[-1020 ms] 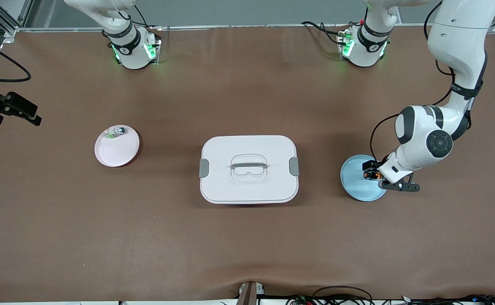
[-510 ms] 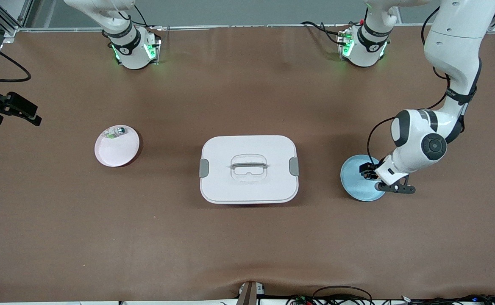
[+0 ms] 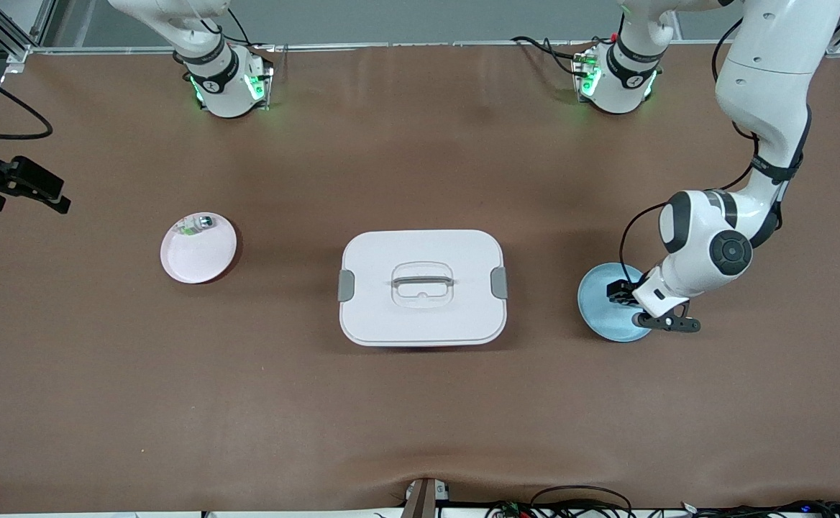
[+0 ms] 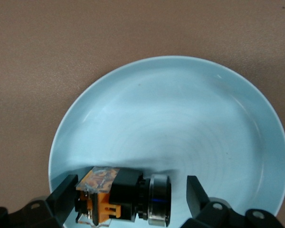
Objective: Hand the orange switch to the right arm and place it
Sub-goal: 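Close the left gripper on the orange switch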
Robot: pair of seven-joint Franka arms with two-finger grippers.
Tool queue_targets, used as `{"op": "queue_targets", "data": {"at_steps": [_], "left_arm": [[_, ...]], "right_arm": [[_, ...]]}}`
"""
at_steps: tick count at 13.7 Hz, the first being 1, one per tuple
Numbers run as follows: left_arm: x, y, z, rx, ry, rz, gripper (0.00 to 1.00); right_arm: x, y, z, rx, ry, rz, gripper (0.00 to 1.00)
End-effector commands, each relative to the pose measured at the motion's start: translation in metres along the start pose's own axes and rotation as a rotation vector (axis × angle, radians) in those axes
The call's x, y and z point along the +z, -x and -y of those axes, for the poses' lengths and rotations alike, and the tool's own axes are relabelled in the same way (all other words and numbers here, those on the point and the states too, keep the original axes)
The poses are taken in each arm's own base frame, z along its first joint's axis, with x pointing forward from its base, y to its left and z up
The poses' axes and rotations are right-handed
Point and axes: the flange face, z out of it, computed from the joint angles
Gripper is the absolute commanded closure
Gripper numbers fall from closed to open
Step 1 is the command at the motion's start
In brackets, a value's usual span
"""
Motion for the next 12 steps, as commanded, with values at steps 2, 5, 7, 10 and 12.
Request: {"op": "queue_targets", "data": {"at_steps": [2,5,7,10,12], "left_arm": [[-0.0003,-0.0045,-0.004,0.019,0.014,-0.015,0.0],[-0.0006,-0.0042,-0.005,0.021,0.014,-0.015,0.36],[-0.0015,-0.0045,-0.0059,0.021,0.015,-0.016,0.58],[-0.0052,-0.0053,-0.0069,0.018,0.015,-0.022,0.76],[-0.0058,-0.0047,-0.0124,0.015,0.025,-0.021,0.76]], "right_arm": [[-0.0042,-0.0011,-0.0032,0.013,0.003,-0.001,0.0],[-0.0035,-0.0011,-0.0041,0.015,0.004,0.001,0.0],[-0.0035,-0.0012,-0.0067,0.02,0.004,0.001,0.0],[-0.0043,-0.0013,-0.0057,0.018,0.002,-0.002,0.0],[-0.0043,-0.0013,-0.0057,0.018,0.002,-0.002,0.0]]}}
